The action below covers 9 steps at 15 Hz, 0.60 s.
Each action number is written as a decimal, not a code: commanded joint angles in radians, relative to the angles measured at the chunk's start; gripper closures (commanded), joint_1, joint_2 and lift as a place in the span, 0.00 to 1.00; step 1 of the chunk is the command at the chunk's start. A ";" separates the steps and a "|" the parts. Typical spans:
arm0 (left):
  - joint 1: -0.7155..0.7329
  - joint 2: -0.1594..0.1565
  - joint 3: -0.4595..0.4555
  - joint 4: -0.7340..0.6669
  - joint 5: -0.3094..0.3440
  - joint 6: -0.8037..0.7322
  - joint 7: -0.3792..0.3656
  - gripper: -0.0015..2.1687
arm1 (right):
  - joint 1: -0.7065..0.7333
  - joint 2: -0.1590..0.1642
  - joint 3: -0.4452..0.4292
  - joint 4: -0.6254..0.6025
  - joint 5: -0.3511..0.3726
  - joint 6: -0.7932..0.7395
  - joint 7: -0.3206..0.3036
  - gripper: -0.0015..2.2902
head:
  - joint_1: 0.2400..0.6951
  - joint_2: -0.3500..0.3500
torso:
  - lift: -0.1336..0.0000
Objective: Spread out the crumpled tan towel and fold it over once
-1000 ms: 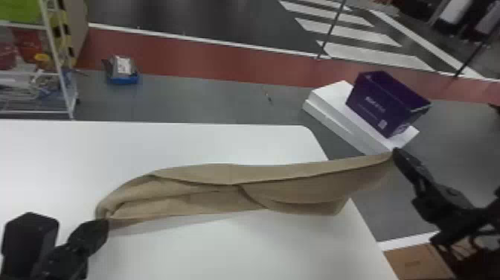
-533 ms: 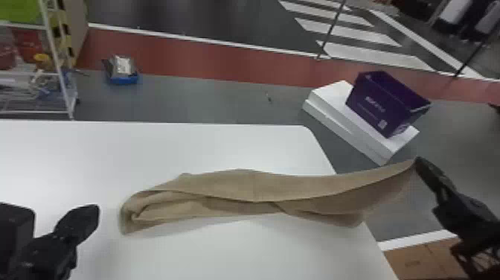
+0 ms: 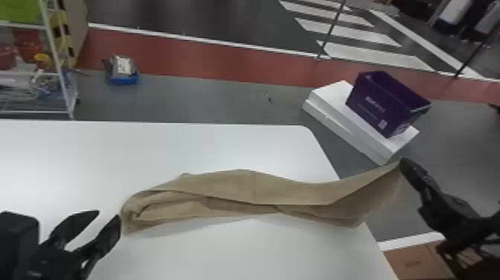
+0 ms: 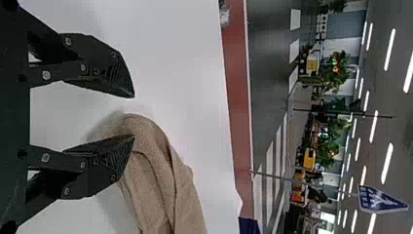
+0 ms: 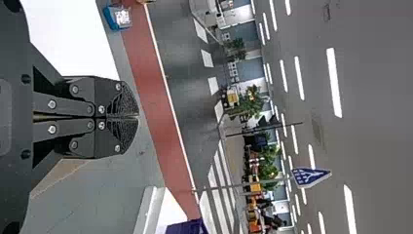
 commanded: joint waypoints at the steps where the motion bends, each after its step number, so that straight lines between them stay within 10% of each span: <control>1: -0.018 -0.001 -0.027 0.016 0.001 0.000 0.001 0.31 | 0.002 0.001 0.006 0.001 0.005 -0.002 0.002 0.77 | 1.00 0.00 | 0.07; 9: -0.165 -0.027 -0.175 0.140 -0.028 0.046 0.039 0.31 | 0.008 0.001 0.023 0.038 0.009 -0.055 0.003 0.77 | 1.00 0.00 | 0.07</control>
